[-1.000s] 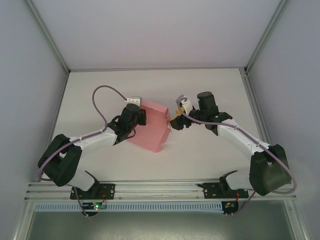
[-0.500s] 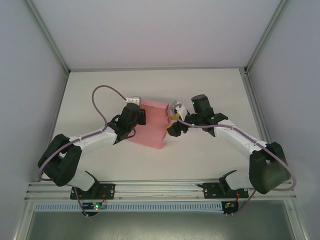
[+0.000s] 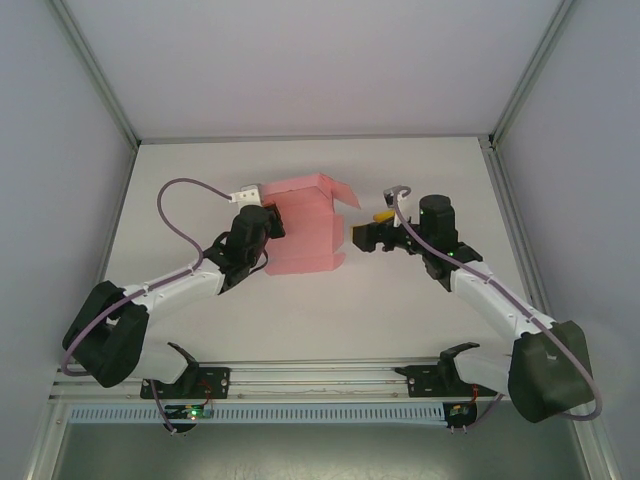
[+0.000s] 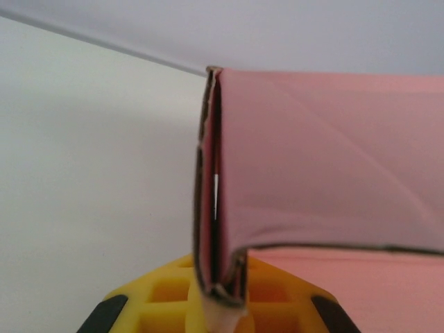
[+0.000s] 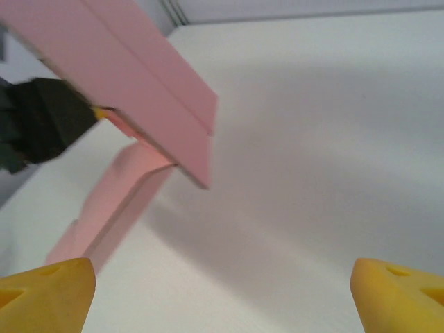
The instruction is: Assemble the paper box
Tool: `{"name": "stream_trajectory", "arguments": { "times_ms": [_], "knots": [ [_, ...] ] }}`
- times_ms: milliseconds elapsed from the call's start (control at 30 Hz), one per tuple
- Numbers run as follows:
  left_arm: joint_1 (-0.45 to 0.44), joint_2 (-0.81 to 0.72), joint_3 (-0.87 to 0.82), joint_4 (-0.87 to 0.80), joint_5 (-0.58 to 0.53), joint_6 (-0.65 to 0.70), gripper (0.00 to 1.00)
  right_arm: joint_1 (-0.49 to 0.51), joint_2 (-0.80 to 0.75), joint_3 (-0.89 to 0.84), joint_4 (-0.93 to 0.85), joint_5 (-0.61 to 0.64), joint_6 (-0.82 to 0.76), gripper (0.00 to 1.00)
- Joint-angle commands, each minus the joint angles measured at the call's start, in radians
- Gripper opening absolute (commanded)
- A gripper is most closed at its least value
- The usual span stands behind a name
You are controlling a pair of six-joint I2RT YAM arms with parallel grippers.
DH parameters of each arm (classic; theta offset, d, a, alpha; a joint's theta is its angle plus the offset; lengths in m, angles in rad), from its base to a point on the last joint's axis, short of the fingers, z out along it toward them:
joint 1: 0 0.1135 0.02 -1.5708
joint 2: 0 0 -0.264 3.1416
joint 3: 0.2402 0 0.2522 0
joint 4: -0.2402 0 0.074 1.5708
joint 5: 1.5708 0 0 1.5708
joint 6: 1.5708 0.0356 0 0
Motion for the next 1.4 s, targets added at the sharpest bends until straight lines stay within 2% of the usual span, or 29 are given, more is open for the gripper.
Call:
{"name": "stream_trajectory", "arguments": {
  "times_ms": [0, 100, 200, 267, 367, 400, 433, 500, 600, 733, 900, 967, 1033, 1067, 1133, 1200, 1300, 1367],
  "knots": [
    [0.011, 0.002, -0.006, 0.063, -0.046, -0.035, 0.00, 0.038, -0.002, 0.021, 0.101, -0.041, 0.122, 0.93],
    [0.011, 0.010, -0.011, 0.085, -0.046, -0.043, 0.00, 0.046, 0.021, 0.029, 0.168, -0.061, 0.218, 0.89],
    [0.011, 0.009, -0.027, 0.133, -0.042, -0.064, 0.00, 0.050, 0.073, 0.020, 0.245, -0.129, 0.301, 0.73],
    [0.011, 0.009, -0.042, 0.182, -0.033, -0.077, 0.00, 0.051, 0.113, -0.008, 0.405, -0.189, 0.399, 0.56],
    [0.012, 0.017, -0.054, 0.247, -0.021, -0.090, 0.00, 0.058, 0.180, -0.015, 0.620, -0.280, 0.531, 0.46],
    [0.013, 0.021, -0.053, 0.258, -0.015, -0.091, 0.00, 0.062, 0.195, -0.008, 0.645, -0.296, 0.551, 0.36],
    [0.012, 0.025, -0.052, 0.267, -0.016, -0.097, 0.00, 0.065, 0.205, -0.001, 0.661, -0.301, 0.563, 0.21],
    [0.013, 0.035, -0.059, 0.296, -0.022, -0.101, 0.00, 0.063, 0.207, -0.005, 0.694, -0.305, 0.582, 0.04],
    [0.019, 0.051, -0.072, 0.344, -0.024, -0.115, 0.00, 0.063, 0.186, -0.025, 0.770, -0.320, 0.647, 0.00],
    [0.027, 0.070, -0.082, 0.399, -0.022, -0.129, 0.00, 0.063, 0.143, -0.054, 0.804, -0.311, 0.717, 0.00],
    [0.036, 0.116, -0.099, 0.546, 0.017, -0.148, 0.00, 0.083, 0.152, -0.109, 0.974, -0.313, 0.876, 0.00],
    [0.037, 0.131, -0.096, 0.601, 0.043, -0.139, 0.00, 0.087, 0.161, -0.106, 0.931, -0.327, 0.850, 0.00],
    [0.038, 0.128, -0.083, 0.594, 0.062, -0.106, 0.00, 0.066, 0.134, -0.088, 0.758, -0.328, 0.729, 0.12],
    [0.038, 0.115, -0.075, 0.556, 0.068, -0.085, 0.00, 0.045, 0.099, -0.073, 0.592, -0.308, 0.619, 0.16],
    [0.038, 0.080, -0.064, 0.464, 0.071, -0.038, 0.00, -0.001, 0.009, -0.034, 0.272, -0.197, 0.422, 0.39],
    [0.038, 0.040, -0.060, 0.364, 0.071, 0.001, 0.00, -0.050, -0.094, 0.008, -0.007, -0.016, 0.231, 0.60],
    [0.038, 0.004, -0.075, 0.287, 0.111, 0.052, 0.00, -0.118, -0.227, 0.034, -0.198, 0.210, 0.062, 0.74],
    [0.037, -0.007, -0.071, 0.228, 0.164, 0.086, 0.00, -0.163, -0.284, 0.046, -0.228, 0.244, -0.004, 0.83]
  ]
}}
